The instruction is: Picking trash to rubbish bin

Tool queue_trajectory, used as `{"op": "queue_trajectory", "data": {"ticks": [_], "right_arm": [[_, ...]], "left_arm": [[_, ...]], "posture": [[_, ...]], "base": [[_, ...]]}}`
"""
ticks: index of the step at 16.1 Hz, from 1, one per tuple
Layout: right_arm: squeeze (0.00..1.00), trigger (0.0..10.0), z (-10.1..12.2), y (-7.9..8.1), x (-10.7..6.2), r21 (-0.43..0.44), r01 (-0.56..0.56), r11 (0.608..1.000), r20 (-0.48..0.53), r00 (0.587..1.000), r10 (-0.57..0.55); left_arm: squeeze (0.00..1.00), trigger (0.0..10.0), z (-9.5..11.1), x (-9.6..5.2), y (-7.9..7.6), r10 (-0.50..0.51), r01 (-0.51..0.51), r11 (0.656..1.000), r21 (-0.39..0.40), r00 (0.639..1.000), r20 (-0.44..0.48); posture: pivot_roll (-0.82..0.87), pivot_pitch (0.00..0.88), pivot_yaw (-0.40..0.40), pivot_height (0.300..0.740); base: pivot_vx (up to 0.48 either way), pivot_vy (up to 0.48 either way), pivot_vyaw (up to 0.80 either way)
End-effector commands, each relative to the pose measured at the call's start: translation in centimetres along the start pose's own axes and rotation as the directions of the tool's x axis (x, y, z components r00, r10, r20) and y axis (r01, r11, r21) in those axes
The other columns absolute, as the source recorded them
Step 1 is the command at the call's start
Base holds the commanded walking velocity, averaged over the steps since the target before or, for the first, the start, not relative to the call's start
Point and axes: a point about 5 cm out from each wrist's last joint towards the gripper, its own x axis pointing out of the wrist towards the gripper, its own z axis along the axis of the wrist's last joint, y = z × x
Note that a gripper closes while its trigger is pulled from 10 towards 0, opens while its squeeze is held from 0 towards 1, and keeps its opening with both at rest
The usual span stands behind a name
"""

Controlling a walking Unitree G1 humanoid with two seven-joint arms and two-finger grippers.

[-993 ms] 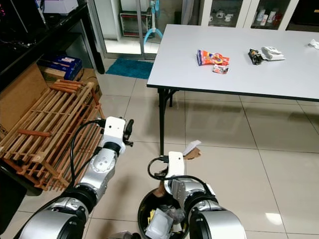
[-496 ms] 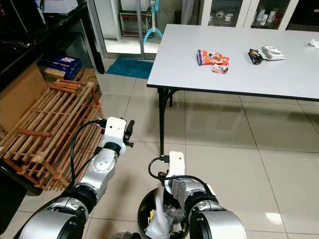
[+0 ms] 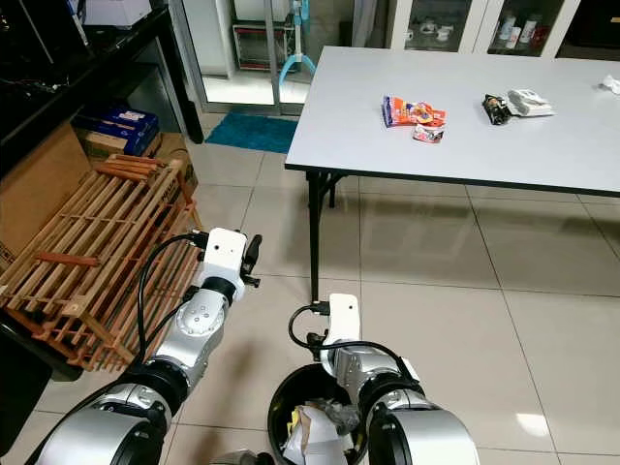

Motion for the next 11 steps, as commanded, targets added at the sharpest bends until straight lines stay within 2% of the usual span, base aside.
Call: {"op": "queue_trajectory", "data": {"ticks": [1,2,4,5,6,7,11], "right_arm": [[0.00,10.0,1.0,0.3,0.0,-0.042,0.012,0.999,0.037,0.999,-0.010],[0.00,10.0,2.3,-0.1,-0.2,-0.082,0.041,0.996,0.104,0.994,-0.032],[0.00,10.0,6.1,-0.6,-0.9,-0.114,0.074,0.991,0.290,0.956,-0.038],[0.00,10.0,9.4,-1.0,-2.0,-0.135,0.104,0.985,0.445,0.895,-0.033],[0.00,10.0,11.0,-1.5,-2.7,-0.113,0.116,0.987,0.514,0.857,-0.042],[0.00,10.0,12.3,-2.0,-3.4,-0.090,0.131,0.987,0.571,0.819,-0.057],[0.00,10.0,14.0,-1.9,-4.4,-0.104,0.140,0.985,0.659,0.751,-0.037]], "left_arm": [[0.00,10.0,0.2,0.2,0.1,-0.005,0.005,1.000,0.011,1.000,-0.003],[0.00,10.0,0.3,0.2,0.2,0.000,0.000,1.000,0.010,1.000,0.003],[0.00,10.0,0.7,0.4,0.6,0.018,-0.018,1.000,0.004,1.000,0.021],[0.00,10.0,1.0,0.5,1.0,0.033,-0.033,0.999,-0.001,0.999,0.033],[0.00,10.0,1.1,0.6,1.1,0.040,-0.040,0.999,-0.003,0.999,0.036],[0.00,10.0,1.1,0.6,1.2,0.046,-0.046,0.999,-0.007,0.998,0.038],[0.00,10.0,1.2,0.6,1.0,0.046,-0.046,0.999,-0.011,0.998,0.042]], "posture": [[0.02,0.000,0.040,0.740],[0.03,0.000,0.039,0.740],[0.02,0.000,0.038,0.740],[0.02,0.000,0.037,0.740],[0.01,0.000,0.035,0.740],[0.00,0.001,0.033,0.740],[-0.01,0.000,0.025,0.740]], "base": [[0.000,0.000,0.00],[0.000,0.000,0.00],[0.000,0.000,0.00],[0.000,0.000,0.00],[0.000,0.000,0.00],[0.000,0.000,0.00],[0.000,0.000,0.00]]}}
